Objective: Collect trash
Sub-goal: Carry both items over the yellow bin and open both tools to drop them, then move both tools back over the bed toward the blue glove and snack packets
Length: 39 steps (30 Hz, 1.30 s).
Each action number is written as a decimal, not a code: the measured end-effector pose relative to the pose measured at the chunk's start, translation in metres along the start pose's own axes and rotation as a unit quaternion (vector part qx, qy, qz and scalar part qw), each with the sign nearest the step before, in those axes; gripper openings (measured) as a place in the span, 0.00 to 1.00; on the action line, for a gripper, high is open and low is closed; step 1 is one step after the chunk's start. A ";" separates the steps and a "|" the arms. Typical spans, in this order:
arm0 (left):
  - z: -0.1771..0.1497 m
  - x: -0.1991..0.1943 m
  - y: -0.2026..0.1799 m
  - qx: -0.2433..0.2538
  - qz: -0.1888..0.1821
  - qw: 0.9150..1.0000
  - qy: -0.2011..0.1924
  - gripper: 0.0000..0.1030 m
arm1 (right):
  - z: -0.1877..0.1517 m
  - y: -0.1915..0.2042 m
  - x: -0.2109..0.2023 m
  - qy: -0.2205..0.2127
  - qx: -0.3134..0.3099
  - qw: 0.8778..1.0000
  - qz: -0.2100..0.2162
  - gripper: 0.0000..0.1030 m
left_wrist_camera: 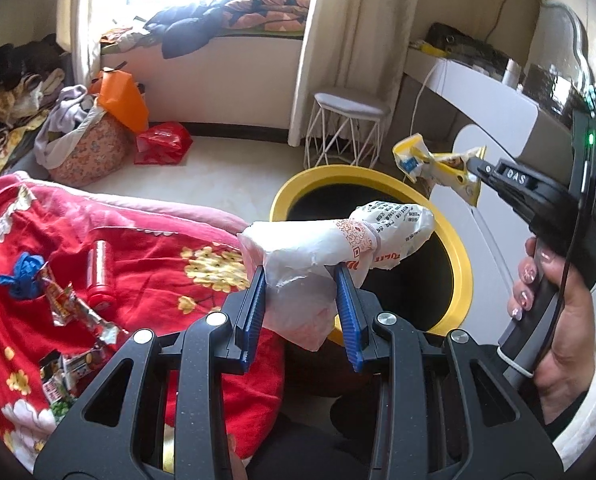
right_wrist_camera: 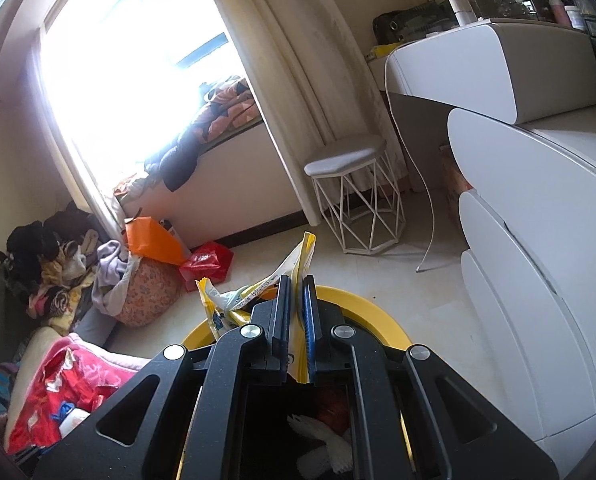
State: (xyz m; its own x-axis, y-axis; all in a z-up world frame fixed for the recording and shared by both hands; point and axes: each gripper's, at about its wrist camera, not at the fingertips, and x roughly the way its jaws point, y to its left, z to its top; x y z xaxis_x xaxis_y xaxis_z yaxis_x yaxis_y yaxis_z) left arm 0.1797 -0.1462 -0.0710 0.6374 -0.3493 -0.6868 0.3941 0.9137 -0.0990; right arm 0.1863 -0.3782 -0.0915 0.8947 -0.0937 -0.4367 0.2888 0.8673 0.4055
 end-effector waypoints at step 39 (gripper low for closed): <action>-0.015 -0.034 0.033 -0.092 0.040 0.993 -0.068 0.90 | -0.011 0.044 -0.004 0.006 -0.060 0.995 0.085 0.71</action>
State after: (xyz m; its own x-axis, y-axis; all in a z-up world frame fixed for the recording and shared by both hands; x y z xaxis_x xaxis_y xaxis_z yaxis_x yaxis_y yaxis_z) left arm 0.1612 -0.1014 -0.0618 0.7502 -0.2867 -0.5959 0.2184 0.9580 -0.1861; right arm 0.1919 -0.3346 -0.0807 0.9227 0.0652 -0.3801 0.0899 0.9221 0.3765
